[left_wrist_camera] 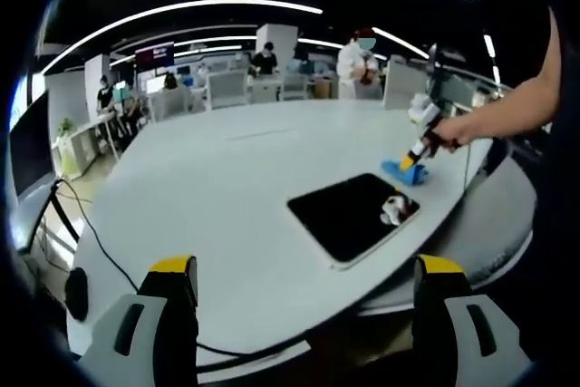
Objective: Wipe the mirror surface with the cleaning cloth until all visible marks leave the cleaned area.
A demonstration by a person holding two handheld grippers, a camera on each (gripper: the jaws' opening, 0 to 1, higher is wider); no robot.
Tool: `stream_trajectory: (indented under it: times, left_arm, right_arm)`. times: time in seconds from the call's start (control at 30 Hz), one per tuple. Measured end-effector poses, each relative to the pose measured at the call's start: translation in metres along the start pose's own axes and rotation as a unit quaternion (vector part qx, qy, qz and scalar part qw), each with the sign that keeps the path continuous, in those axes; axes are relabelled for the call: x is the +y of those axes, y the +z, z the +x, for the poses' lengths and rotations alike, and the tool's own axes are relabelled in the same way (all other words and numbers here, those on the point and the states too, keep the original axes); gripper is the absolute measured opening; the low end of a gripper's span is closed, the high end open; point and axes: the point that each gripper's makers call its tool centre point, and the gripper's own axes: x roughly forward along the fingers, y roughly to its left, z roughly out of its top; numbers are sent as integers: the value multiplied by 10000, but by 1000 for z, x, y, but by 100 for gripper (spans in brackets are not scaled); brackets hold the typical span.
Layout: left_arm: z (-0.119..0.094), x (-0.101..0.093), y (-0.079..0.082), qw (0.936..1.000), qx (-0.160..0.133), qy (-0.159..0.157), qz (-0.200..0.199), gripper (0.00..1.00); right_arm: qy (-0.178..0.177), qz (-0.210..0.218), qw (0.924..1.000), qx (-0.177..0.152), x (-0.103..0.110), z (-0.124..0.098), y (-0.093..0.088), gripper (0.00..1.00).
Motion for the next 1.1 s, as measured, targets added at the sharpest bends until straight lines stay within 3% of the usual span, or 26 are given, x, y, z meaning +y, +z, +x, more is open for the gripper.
stream_trajectory:
  times: [0.2, 0.33, 0.4, 0.47, 0.53, 0.67, 0.7, 0.73, 0.8, 0.9, 1.0, 1.1]
  left_arm:
    - [8, 0, -1, 10000, 10, -68, 22, 100]
    - [14, 1, 3, 10000, -34, -88, -1, 100]
    - [16, 2, 5, 9999, -57, -90, -27, 100]
    - [20, 4, 9, 9999, -105, -78, -62, 100]
    - [23, 3, 12, 9998, -150, -73, -53, 100]
    - [31, 0, 20, 9995, -280, -138, -111, 100]
    - [33, -1, 22, 9994, -293, -144, -100, 100]
    - [35, -3, 25, 9992, -335, -184, -120, 100]
    - [37, -7, 31, 9988, -411, -231, -103, 100]
    - [36, -9, 38, 9981, -554, -246, -96, 100]
    - [33, -5, 34, 9979, -577, -166, -239, 100]
    - [31, -7, 22, 9983, -494, -176, -243, 100]
  right_arm:
    - [165, -99, 9997, -159, 12, -13, 1, 8]
    - [359, -380, 9953, -818, 19, -29, 24, 24]
    - [435, -545, 9921, -1043, 23, -37, 30, 27]
    - [665, -988, 9801, -1586, 37, -54, 45, 27]
    - [698, -1169, 9747, -1773, 41, -64, 49, 29]
    - [796, -1959, 9495, -2319, 56, -88, 54, 45]
    - [760, -2253, 9416, -2384, 56, -91, 50, 50]
    - [730, -2354, 9392, -2392, 56, -92, 46, 55]
    - [628, -2482, 9335, -2510, 49, -94, 35, 56]
    - [595, -2320, 9408, -2400, 37, -92, 12, 61]
    - [497, -2526, 9426, -2125, 30, -89, -17, 68]
    - [425, -2882, 9356, -1996, 34, -92, -35, 74]
